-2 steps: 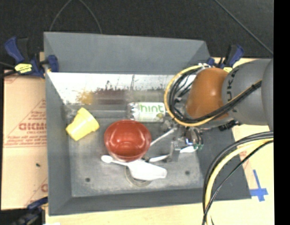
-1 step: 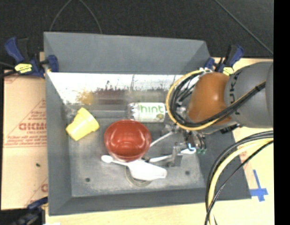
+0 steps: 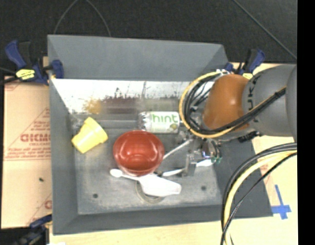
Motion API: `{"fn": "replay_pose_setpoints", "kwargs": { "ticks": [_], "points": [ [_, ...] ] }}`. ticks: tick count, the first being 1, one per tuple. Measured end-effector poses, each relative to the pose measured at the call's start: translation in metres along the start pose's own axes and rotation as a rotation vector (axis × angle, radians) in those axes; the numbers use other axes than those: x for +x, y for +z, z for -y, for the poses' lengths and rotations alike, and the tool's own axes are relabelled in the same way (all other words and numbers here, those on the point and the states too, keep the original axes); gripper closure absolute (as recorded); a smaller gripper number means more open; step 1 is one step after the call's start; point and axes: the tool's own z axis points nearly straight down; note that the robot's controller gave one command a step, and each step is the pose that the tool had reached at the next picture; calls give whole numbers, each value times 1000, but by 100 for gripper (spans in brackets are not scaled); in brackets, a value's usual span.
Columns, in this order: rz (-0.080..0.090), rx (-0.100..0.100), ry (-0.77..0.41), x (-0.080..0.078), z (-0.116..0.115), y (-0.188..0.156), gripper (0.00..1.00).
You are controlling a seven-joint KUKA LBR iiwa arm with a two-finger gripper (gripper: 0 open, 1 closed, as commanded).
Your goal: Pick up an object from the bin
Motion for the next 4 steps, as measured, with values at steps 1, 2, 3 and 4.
{"fn": "replay_pose_setpoints", "kwargs": {
  "ticks": [1,2,3,4],
  "points": [
    [-7,5,-37,11,2,1,100],
    [-7,5,-38,11,2,0,100],
    [-6,5,-38,11,3,-8,100],
    [-3,6,-38,10,3,-18,100]
  ]
}}
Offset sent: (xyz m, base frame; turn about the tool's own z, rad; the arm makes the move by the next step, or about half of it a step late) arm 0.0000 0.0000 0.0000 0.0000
